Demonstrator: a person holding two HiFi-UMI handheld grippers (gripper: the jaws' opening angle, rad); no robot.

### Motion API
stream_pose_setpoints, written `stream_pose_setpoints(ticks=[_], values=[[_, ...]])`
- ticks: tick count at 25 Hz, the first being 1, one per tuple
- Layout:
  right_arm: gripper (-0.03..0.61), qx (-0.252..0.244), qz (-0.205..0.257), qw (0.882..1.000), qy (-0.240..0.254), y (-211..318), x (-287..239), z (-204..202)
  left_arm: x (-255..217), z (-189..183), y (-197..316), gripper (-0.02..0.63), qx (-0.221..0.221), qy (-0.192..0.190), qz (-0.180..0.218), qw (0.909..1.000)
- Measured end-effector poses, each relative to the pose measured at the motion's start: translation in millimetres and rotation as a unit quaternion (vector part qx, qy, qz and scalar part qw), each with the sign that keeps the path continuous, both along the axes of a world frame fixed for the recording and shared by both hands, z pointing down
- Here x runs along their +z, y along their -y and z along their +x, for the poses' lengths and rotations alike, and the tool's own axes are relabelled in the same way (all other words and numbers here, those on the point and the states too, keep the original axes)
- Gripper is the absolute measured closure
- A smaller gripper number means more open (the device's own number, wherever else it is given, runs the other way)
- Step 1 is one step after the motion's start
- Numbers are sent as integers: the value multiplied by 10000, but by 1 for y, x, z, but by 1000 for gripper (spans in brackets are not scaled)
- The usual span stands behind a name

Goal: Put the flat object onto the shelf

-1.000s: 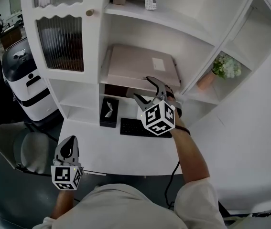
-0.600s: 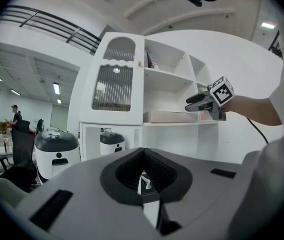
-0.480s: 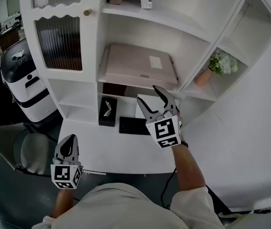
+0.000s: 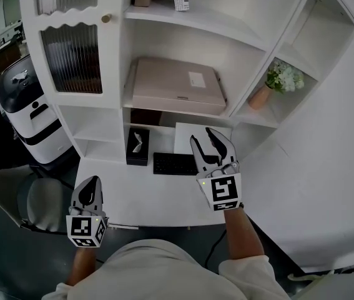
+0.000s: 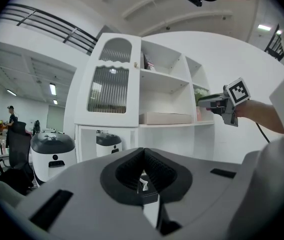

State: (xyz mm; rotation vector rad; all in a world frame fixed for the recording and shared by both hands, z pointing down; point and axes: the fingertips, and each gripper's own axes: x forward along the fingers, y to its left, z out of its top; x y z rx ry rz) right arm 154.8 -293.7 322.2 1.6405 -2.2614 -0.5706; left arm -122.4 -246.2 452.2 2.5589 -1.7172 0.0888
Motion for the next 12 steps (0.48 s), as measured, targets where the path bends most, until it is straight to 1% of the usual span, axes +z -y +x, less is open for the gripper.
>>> stream_pose_setpoints(ticks=[3, 6, 12], values=[[436, 58, -31, 9996, 288, -11, 4, 6, 0, 1, -1, 614, 23, 1, -4, 10000], [461, 203, 49, 9985, 508, -22, 5, 14, 0, 2, -2, 612, 35, 5, 5, 10000], [493, 416, 42, 9960, 788, -37, 12, 26, -2, 3, -6, 612, 62, 11, 35, 10000]])
